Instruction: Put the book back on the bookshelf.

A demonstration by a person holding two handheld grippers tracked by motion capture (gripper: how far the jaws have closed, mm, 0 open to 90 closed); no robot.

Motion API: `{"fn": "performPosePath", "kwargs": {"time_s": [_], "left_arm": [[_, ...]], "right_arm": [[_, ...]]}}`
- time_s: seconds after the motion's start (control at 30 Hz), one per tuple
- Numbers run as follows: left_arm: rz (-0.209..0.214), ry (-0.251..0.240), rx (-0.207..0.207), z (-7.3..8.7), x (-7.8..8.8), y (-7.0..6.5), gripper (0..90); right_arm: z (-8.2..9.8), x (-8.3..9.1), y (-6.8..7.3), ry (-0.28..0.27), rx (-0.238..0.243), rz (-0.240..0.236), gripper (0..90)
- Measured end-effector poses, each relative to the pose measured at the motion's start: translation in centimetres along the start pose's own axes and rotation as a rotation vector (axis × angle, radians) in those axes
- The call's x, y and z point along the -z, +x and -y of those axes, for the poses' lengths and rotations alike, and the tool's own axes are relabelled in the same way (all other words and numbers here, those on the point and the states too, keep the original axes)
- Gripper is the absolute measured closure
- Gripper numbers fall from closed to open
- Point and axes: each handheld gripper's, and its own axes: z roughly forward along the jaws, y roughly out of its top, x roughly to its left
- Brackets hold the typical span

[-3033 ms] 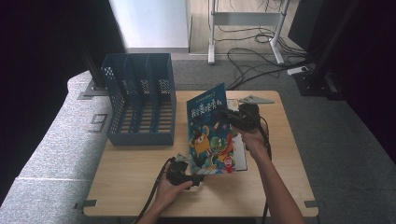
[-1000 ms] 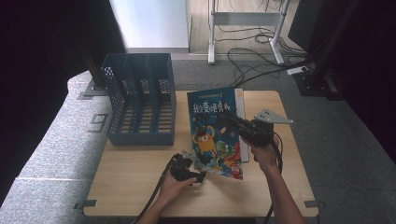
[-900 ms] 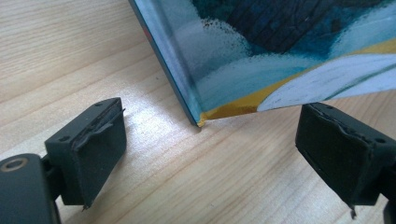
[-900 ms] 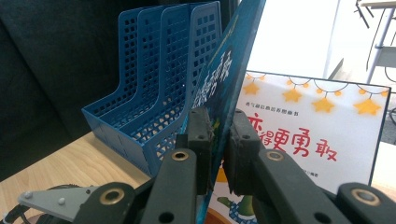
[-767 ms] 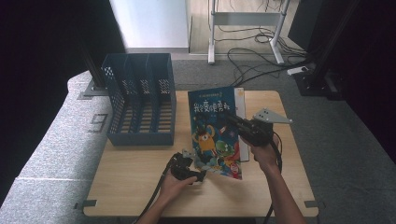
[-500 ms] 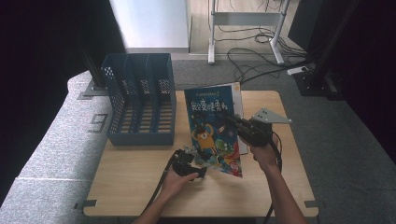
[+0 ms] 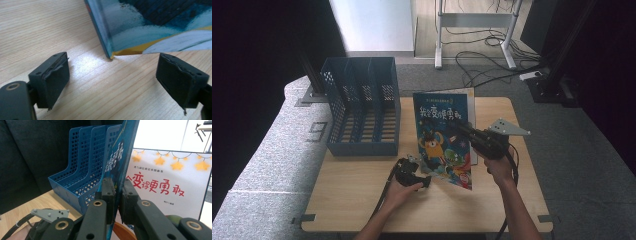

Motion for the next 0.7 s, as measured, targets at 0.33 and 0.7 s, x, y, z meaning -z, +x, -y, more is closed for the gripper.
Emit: {"fn": "performPosePath", "kwargs": {"time_s": [0.33,0.7], "left_arm": [[-0.018,-0.009,-0.025,0.6,0.2,0.1,12.4],[0.0,-0.021,0.017,0.7,0.7,0.7,13.2]], "right_arm": [[0.9,1.0,0.2,-0.03,-0.011,-0.016,83.4],[1.9,2.5,0.6,-0.043,0.0,-0.029,83.7]]}}
